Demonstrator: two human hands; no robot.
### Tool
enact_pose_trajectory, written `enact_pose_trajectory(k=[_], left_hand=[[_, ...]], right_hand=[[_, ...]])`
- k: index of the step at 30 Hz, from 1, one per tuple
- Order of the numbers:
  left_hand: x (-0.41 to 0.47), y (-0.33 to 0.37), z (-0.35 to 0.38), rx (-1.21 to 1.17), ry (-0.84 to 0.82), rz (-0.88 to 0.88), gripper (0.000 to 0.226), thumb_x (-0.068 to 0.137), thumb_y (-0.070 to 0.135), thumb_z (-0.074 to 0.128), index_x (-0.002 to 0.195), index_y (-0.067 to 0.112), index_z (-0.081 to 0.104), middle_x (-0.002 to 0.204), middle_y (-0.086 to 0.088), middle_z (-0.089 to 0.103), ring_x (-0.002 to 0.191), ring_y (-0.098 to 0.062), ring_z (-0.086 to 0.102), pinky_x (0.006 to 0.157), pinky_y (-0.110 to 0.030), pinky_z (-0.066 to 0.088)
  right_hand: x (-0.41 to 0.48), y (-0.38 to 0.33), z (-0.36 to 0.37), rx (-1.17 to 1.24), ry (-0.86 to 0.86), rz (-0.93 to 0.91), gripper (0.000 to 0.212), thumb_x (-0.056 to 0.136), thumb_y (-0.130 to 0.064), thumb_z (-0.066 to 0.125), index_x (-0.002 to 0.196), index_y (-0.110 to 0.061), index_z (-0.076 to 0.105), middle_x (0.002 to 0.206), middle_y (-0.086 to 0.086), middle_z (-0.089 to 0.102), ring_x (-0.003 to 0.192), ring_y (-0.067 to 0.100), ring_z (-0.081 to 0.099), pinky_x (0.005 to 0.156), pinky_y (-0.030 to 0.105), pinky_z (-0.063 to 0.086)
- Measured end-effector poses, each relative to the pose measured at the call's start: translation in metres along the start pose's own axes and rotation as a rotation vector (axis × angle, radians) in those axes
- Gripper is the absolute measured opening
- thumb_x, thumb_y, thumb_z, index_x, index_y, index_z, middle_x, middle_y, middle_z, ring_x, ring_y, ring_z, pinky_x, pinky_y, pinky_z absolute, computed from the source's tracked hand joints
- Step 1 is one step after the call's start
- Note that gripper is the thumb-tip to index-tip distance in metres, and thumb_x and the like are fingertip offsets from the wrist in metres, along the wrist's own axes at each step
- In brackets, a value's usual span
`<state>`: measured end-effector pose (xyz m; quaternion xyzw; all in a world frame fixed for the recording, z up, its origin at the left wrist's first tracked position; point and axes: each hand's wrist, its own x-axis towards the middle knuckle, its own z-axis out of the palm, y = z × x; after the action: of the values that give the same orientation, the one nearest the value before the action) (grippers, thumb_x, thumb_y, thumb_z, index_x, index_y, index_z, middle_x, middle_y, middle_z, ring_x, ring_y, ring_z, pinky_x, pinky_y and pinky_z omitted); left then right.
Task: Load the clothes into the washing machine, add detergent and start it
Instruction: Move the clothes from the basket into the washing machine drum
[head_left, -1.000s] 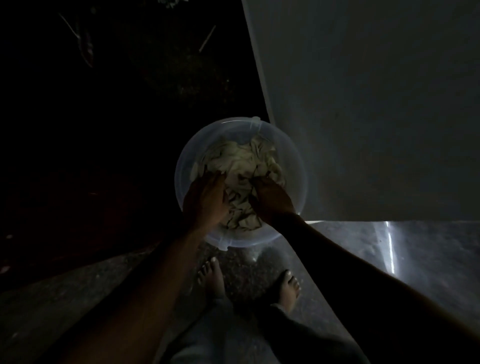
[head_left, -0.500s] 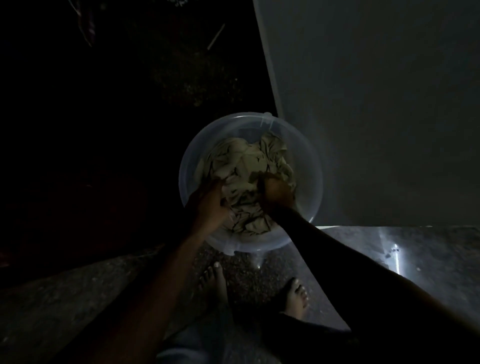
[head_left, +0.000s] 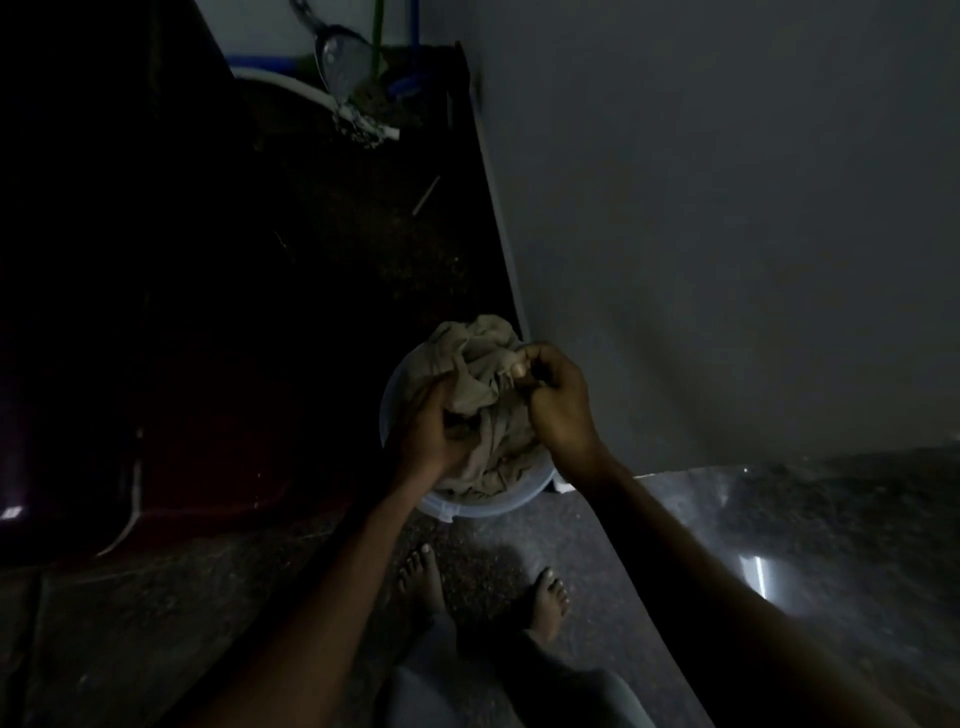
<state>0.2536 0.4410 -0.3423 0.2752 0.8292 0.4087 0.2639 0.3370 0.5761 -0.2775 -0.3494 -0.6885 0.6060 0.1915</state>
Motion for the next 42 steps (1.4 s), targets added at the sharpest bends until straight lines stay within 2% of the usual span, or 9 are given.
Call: enact_pose_trajectory(k=[5,10,19,22,26,29,34,37,42], left_hand=[[-0.021,0.074,-0.038,-0.018,-0.036,-0.01,0.097,0.061,0.049,0.084,0.144,0.026,0.04,0.147,0.001,0.046,0.137,-0.019,0.041,0.111,-0.041,0.037],[-0.033,0.149,-0.077,-0.041,0.065,-0.01,0.063,0.082,0.038,0.074,0.138,0.032,0.046,0.139,0.006,0.053,0.129,-0.014,0.049,0.106,-0.033,0.042],[-0.039,0.275,-0.144,-0.06,0.231,0.125,0.031,0.093,0.004,0.051,0.123,0.009,0.059,0.124,-0.014,0.061,0.117,-0.027,0.055,0.102,-0.034,0.044],[-0.037,0.307,-0.168,-0.066,0.262,0.186,0.029,0.093,0.004,0.051,0.121,0.005,0.059,0.119,-0.015,0.063,0.112,-0.028,0.058,0.094,-0.029,0.044],[-0.028,0.344,-0.197,-0.21,0.243,0.207,0.026,0.091,0.003,0.055,0.117,0.003,0.058,0.114,-0.014,0.065,0.106,-0.026,0.061,0.092,-0.037,0.05],[-0.027,0.365,-0.213,-0.362,0.202,0.164,0.03,0.092,0.011,0.059,0.122,0.012,0.06,0.122,-0.009,0.064,0.112,-0.025,0.061,0.098,-0.044,0.05],[-0.023,0.352,-0.248,-0.506,0.303,0.046,0.028,0.087,0.017,0.062,0.115,0.016,0.064,0.113,-0.009,0.068,0.103,-0.029,0.065,0.09,-0.05,0.054],[-0.02,0.322,-0.265,-0.2,0.496,-0.065,0.036,0.091,0.027,0.059,0.125,0.015,0.054,0.117,-0.014,0.065,0.103,-0.035,0.063,0.086,-0.041,0.053],[-0.029,0.279,-0.256,0.297,0.432,-0.004,0.056,0.091,0.02,0.056,0.143,0.023,0.036,0.126,-0.018,0.055,0.109,-0.04,0.057,0.085,-0.045,0.05]], right_hand=[[-0.03,-0.078,-0.013,0.056,-0.024,-0.013,0.022,0.093,0.001,0.052,0.081,-0.015,0.062,0.084,0.006,0.066,0.082,0.017,0.062,0.075,0.038,0.053],[-0.045,-0.163,-0.021,0.146,-0.057,-0.109,0.025,0.094,0.002,0.052,0.079,-0.016,0.06,0.074,-0.011,0.064,0.072,0.001,0.06,0.068,0.017,0.049],[-0.062,-0.249,-0.044,0.177,-0.022,-0.223,0.013,0.089,-0.013,0.066,0.099,-0.022,0.066,0.101,0.003,0.067,0.093,0.013,0.064,0.081,0.034,0.052],[-0.071,-0.236,-0.061,-0.11,0.019,-0.227,0.068,0.07,-0.039,0.083,0.129,-0.034,0.049,0.129,-0.009,0.047,0.118,0.008,0.049,0.096,0.028,0.046],[-0.067,-0.22,-0.065,-0.345,-0.062,-0.081,0.139,0.044,-0.058,0.089,0.143,-0.051,-0.009,0.154,-0.018,0.006,0.139,0.006,0.015,0.111,0.034,0.022],[-0.052,-0.224,-0.047,-0.226,-0.087,-0.059,0.124,0.051,-0.05,0.09,0.147,-0.04,0.012,0.154,-0.005,0.024,0.138,0.013,0.03,0.111,0.037,0.032],[-0.027,-0.24,-0.034,-0.172,-0.026,-0.153,0.032,0.088,0.0,0.062,0.119,-0.004,0.062,0.112,0.002,0.064,0.105,0.011,0.06,0.083,0.015,0.047],[-0.025,-0.259,-0.037,-0.141,0.05,-0.22,0.029,0.083,0.017,0.046,0.098,0.003,0.065,0.091,0.001,0.063,0.073,-0.009,0.057,0.062,0.008,0.043],[-0.011,-0.287,-0.045,-0.18,0.083,-0.315,0.031,0.078,0.016,0.044,0.092,0.004,0.069,0.089,0.009,0.067,0.078,0.016,0.059,0.062,0.007,0.044]])
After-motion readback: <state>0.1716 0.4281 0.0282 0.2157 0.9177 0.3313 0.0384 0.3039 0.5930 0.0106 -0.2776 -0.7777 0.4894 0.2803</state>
